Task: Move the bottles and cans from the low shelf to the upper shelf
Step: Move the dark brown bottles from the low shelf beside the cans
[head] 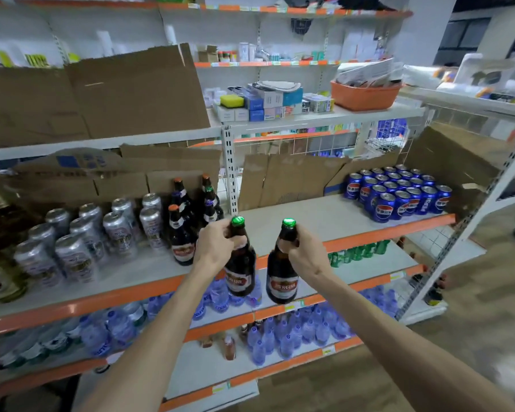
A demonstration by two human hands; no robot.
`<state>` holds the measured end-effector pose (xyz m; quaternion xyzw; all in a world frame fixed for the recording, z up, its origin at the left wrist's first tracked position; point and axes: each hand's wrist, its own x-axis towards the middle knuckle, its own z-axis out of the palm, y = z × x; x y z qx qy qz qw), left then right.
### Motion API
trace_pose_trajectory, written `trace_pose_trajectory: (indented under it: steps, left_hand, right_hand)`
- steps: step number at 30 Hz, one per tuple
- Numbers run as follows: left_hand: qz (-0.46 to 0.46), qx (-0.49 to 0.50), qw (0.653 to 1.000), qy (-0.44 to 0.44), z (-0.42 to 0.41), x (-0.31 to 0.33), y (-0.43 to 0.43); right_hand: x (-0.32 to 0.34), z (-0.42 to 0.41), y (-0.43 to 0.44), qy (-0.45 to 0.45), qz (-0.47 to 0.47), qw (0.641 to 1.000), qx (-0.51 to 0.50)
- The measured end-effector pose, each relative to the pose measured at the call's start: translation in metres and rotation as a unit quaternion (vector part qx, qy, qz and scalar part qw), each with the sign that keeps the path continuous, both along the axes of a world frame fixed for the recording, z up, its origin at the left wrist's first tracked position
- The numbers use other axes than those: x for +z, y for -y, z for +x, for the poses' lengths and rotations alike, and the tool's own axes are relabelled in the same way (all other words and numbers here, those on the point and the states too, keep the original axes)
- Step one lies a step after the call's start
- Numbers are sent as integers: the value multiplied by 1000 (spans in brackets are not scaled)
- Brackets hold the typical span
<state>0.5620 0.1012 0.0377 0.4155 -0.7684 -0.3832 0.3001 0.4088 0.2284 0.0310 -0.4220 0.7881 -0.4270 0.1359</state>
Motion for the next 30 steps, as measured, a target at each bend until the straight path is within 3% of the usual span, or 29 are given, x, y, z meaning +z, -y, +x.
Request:
trace_pose_trajectory:
  steps: [13, 30]
  left_hand:
    - [3, 114, 993, -27, -122, 0, 97]
    - [28, 158, 987, 23, -199, -55, 271]
  right_hand:
    - [5, -159, 130, -8, -16, 999, 43]
    - [-40, -212, 315, 10, 50, 996, 80]
